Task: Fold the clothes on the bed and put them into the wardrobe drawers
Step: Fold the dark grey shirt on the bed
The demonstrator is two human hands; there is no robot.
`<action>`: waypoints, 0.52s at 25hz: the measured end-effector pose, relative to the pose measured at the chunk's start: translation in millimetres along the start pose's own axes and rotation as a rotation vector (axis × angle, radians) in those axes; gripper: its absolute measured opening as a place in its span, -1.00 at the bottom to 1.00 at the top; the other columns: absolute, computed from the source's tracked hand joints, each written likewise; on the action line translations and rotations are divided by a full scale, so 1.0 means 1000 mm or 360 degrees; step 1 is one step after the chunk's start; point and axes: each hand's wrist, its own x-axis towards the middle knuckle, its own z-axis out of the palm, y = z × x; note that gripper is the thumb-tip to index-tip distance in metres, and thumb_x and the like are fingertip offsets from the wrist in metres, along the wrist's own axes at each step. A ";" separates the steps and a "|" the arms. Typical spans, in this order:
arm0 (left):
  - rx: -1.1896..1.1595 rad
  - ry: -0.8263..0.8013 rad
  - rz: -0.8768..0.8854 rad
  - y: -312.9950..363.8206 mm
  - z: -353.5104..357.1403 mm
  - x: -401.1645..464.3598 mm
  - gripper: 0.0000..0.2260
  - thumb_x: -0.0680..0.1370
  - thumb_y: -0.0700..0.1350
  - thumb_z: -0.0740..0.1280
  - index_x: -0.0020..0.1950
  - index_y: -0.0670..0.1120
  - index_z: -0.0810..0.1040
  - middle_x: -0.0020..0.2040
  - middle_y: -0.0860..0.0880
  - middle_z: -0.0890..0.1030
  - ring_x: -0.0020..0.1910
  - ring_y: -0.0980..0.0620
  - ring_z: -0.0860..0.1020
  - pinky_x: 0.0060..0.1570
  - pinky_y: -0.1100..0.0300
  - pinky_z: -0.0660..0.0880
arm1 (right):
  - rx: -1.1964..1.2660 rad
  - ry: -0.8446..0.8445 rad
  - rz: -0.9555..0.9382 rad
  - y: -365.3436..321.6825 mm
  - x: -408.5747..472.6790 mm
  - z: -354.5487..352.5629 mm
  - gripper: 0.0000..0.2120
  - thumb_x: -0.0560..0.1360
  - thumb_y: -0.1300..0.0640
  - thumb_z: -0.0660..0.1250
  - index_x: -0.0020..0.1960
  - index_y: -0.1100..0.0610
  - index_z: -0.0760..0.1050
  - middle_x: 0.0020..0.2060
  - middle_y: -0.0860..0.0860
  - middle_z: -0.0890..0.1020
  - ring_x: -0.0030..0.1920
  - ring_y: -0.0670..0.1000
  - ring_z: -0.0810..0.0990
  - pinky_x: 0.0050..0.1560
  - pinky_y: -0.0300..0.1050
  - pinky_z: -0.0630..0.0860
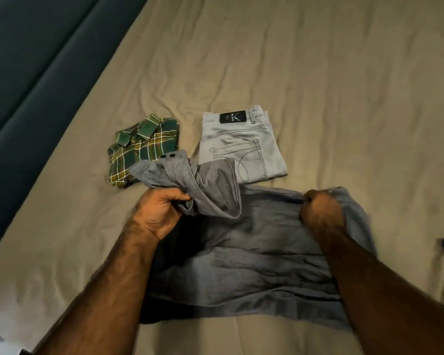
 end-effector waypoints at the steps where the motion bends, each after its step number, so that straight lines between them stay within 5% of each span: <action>1: 0.0041 -0.0007 0.0006 0.000 -0.003 -0.006 -0.51 0.17 -0.37 0.43 0.09 -0.19 0.75 0.11 -0.17 0.73 0.19 -0.22 0.65 0.28 -0.12 0.59 | 0.0078 0.0155 -0.0013 0.002 -0.005 -0.001 -0.71 0.58 0.04 0.34 0.23 0.17 0.57 0.11 0.19 0.63 0.09 0.25 0.62 0.18 0.07 0.61; 3: 0.0182 0.0090 0.0003 -0.003 -0.017 -0.014 -0.53 0.13 -0.39 0.43 0.01 -0.17 0.77 0.05 -0.16 0.74 0.18 -0.25 0.62 0.20 -0.10 0.61 | 0.0154 0.0587 -0.0021 0.000 -0.026 0.013 -0.77 0.56 0.07 0.31 0.13 0.16 0.61 0.09 0.22 0.64 0.01 0.28 0.63 0.04 0.03 0.63; 6: 0.0183 0.0124 -0.0009 -0.015 -0.038 -0.038 -0.54 0.17 -0.42 0.34 -0.03 -0.15 0.78 0.02 -0.13 0.74 0.15 -0.21 0.64 0.21 -0.09 0.61 | 0.0008 0.0896 -0.0028 0.000 -0.075 0.043 -0.73 0.56 0.11 0.34 0.20 0.20 0.62 0.36 0.31 0.53 0.15 0.35 0.62 0.03 0.07 0.61; 10: 0.0334 0.0025 -0.0054 -0.041 -0.071 -0.082 -0.54 0.07 -0.39 0.47 -0.07 -0.13 0.79 -0.02 -0.12 0.76 0.06 -0.14 0.72 0.10 -0.03 0.68 | 0.0230 0.0963 0.0095 0.017 -0.117 0.078 -0.73 0.52 0.10 0.30 0.15 0.19 0.62 0.04 0.29 0.66 0.00 0.36 0.64 -0.04 0.12 0.57; 13: 0.0798 0.0002 -0.0255 -0.068 -0.103 -0.117 -0.61 0.21 -0.41 0.48 0.00 -0.18 0.73 -0.02 -0.14 0.77 0.16 -0.29 0.67 0.12 -0.04 0.65 | 0.0204 0.0810 0.0263 0.027 -0.142 0.117 -0.81 0.50 0.10 0.36 0.08 0.14 0.61 0.04 0.25 0.66 0.06 0.34 0.64 0.06 0.13 0.57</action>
